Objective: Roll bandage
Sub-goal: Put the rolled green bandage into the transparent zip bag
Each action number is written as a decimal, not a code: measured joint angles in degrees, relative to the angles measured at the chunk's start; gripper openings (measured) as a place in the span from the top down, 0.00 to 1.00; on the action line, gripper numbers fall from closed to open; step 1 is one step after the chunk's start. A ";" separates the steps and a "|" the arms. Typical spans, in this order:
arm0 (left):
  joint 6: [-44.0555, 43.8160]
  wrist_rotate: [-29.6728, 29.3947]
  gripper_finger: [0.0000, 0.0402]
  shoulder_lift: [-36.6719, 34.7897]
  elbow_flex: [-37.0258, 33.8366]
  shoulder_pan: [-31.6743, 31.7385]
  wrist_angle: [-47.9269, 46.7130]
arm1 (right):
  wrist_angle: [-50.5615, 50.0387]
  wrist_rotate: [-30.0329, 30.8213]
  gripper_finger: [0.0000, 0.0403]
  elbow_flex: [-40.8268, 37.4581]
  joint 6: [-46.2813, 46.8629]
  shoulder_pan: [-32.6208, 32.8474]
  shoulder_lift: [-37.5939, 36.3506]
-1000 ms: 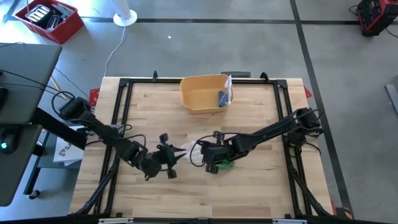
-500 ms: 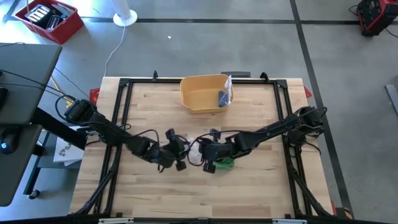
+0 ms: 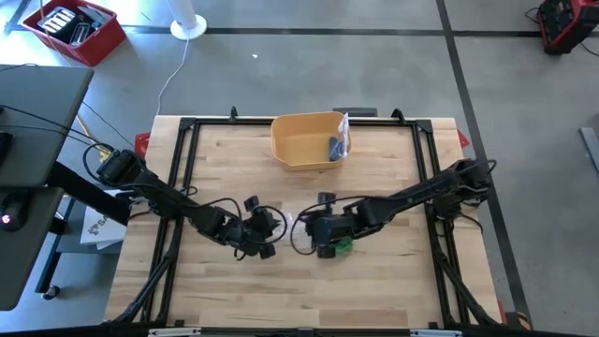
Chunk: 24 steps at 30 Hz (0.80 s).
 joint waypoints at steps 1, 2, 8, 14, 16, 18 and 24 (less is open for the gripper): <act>-1.14 -0.05 0.99 -0.01 0.00 -0.28 -1.10 | -2.45 0.44 0.79 0.00 0.77 0.02 -1.05; -2.55 -0.24 1.00 -0.01 0.00 -0.53 -2.78 | -5.08 0.41 0.75 0.02 1.47 0.00 -2.03; -9.94 -0.97 1.00 -0.01 -0.02 -2.06 -10.36 | -10.58 -5.14 0.60 -7.34 0.80 2.33 -9.12; -10.77 -1.04 1.00 -0.01 -0.02 -3.24 -10.25 | 9.05 -9.03 0.59 -28.40 7.93 2.10 -16.24; -10.80 -1.02 1.00 -0.01 -0.02 -3.24 -10.27 | 16.66 -12.08 0.58 -34.08 9.49 1.41 -16.67; -10.84 -0.66 1.00 0.01 -0.02 -3.38 -10.27 | 24.39 -14.71 0.56 -38.81 9.58 1.35 -15.93; -11.36 -0.26 1.00 0.21 -0.02 -3.43 -10.20 | 37.41 -9.26 0.53 -45.72 7.75 2.80 -12.08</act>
